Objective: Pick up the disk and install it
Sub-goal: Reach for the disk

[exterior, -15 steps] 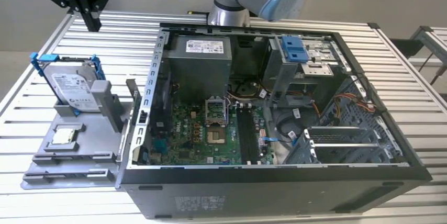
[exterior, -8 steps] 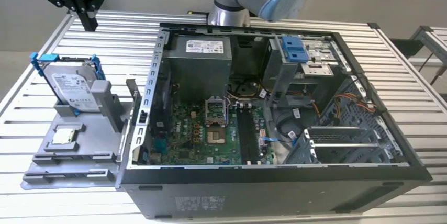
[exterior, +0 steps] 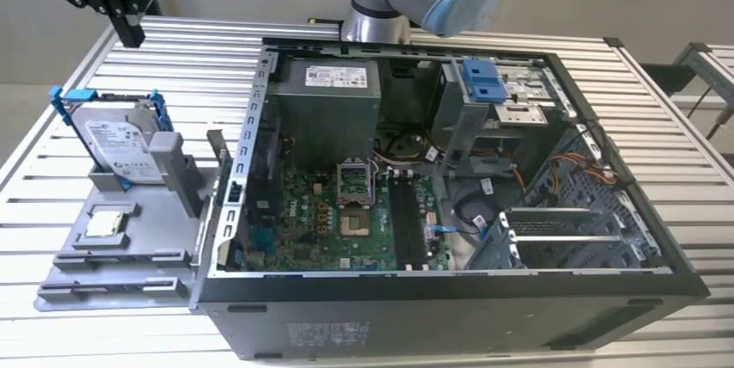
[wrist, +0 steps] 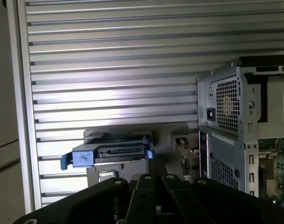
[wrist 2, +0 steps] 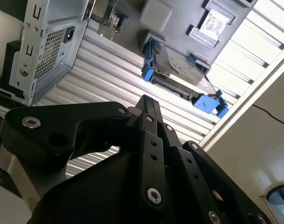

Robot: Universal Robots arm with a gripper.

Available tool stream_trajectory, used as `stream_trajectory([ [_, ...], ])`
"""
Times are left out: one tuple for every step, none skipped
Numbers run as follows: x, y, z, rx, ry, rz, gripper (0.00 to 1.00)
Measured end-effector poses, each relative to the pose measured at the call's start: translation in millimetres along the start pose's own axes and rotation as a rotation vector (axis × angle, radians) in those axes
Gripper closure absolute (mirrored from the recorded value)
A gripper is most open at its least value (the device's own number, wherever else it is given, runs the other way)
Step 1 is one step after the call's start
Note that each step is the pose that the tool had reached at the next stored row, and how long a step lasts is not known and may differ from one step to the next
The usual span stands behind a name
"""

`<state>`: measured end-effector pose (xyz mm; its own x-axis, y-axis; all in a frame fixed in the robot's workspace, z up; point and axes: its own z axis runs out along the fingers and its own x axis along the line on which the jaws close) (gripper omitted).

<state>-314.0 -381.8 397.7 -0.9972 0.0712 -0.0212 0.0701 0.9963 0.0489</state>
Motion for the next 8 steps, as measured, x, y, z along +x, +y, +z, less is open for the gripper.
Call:
stream_trajectory([
  [3.6, 0.1, 0.0, 0.0000, 0.0000, 0.000, 1.00],
  [7.1, 0.3, 0.0, 0.0000, 0.0000, 0.000, 1.00],
  [10.8, 0.4, -0.1, 0.0000, 0.0001, 0.000, 1.00],
  [14.2, 0.5, 0.0, 0.0000, 0.0000, 0.000, 1.00],
  [17.7, 0.4, -0.1, 0.0000, 0.0001, 0.000, 1.00],
  [20.7, 0.3, -0.1, 0.0000, 0.0001, -0.001, 1.00],
  [23.2, 0.2, -0.1, 0.0000, 0.0002, -0.002, 1.00],
  [24.9, 0.1, -0.1, -0.0001, 0.0003, -0.005, 1.00],
])
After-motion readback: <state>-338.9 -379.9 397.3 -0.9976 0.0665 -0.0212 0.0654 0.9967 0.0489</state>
